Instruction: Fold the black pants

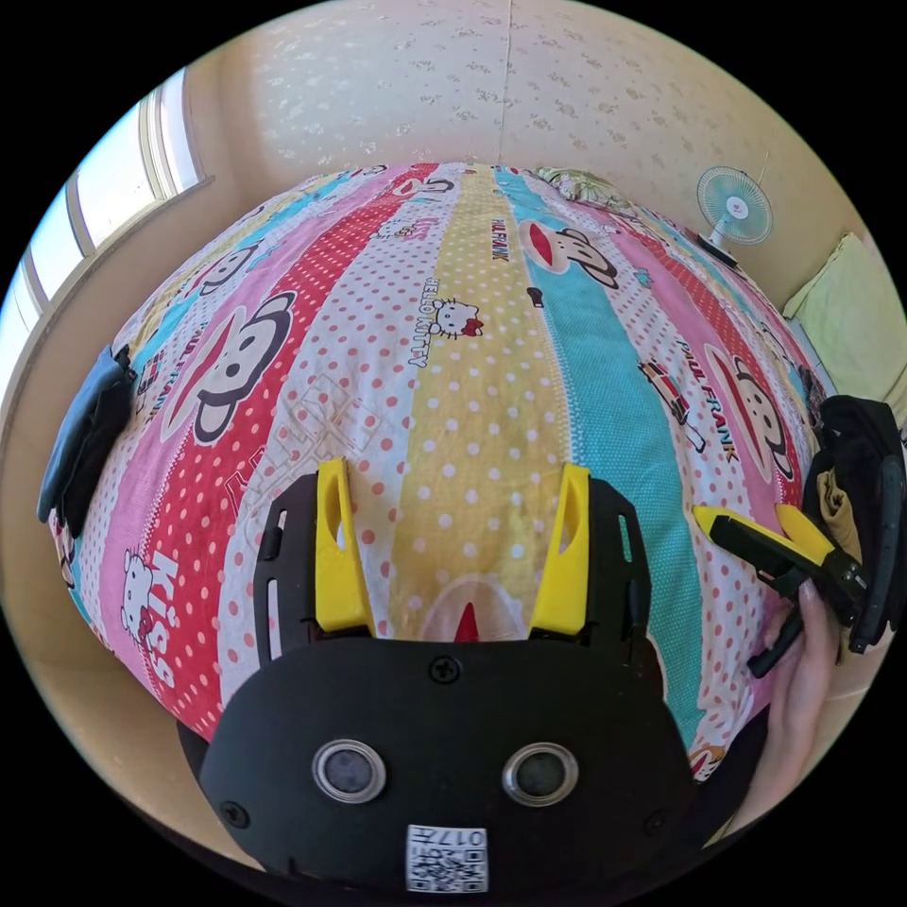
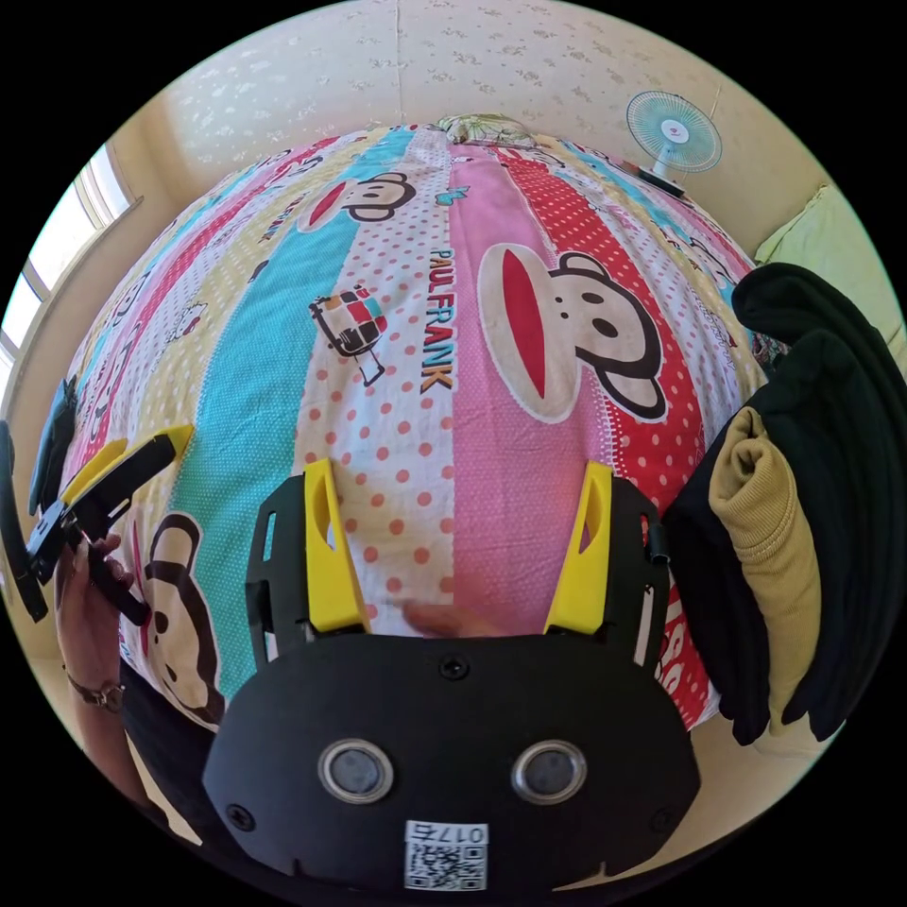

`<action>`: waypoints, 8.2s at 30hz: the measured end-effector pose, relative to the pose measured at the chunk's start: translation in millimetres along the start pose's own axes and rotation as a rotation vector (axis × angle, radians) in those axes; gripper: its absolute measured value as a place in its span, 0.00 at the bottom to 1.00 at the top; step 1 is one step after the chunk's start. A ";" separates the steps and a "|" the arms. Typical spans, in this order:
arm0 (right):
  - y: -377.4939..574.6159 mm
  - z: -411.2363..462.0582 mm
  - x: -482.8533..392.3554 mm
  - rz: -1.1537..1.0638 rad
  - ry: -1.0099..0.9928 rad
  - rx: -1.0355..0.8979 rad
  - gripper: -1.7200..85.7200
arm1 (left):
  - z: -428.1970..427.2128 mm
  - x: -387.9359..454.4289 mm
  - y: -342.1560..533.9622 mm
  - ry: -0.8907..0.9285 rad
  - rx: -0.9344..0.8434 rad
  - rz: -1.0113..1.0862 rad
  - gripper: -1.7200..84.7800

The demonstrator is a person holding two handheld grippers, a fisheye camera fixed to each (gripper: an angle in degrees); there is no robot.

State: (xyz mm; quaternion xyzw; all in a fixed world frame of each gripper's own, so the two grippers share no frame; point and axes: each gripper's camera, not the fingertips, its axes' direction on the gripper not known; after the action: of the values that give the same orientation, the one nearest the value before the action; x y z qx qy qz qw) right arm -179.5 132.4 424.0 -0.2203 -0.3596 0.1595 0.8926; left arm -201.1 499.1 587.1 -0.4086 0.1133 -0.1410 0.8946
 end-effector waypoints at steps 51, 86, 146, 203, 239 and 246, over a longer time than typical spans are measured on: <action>255.0 -354.5 403.4 0.338 -0.288 0.291 0.08 | -143.8 323.8 114.8 1.414 -0.168 0.362 0.15; 115.0 -234.3 -35.9 -0.327 -0.830 -0.059 0.11 | -70.7 49.4 76.2 0.261 -0.218 0.109 0.15; 368.0 -123.8 206.8 0.370 -0.703 0.337 0.24 | -431.4 447.7 85.4 0.760 0.375 0.497 0.06; -89.4 -43.7 -143.8 -0.216 -0.453 0.045 0.24 | -376.4 117.6 -195.1 0.291 -0.001 0.270 0.15; -100.1 96.8 -98.5 -0.182 -0.251 0.084 0.28 | -347.9 -89.1 -60.2 0.374 0.063 0.016 0.07; -107.8 101.8 -82.9 -0.182 -0.250 0.083 0.28 | -358.8 -110.3 -55.6 0.346 0.066 0.026 0.07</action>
State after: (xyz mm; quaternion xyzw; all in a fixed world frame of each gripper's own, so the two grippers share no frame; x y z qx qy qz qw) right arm -295.7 32.2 496.9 -0.1281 -0.4796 0.1190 0.8599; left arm -427.1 251.4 409.4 -0.3470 0.2661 -0.2011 0.8765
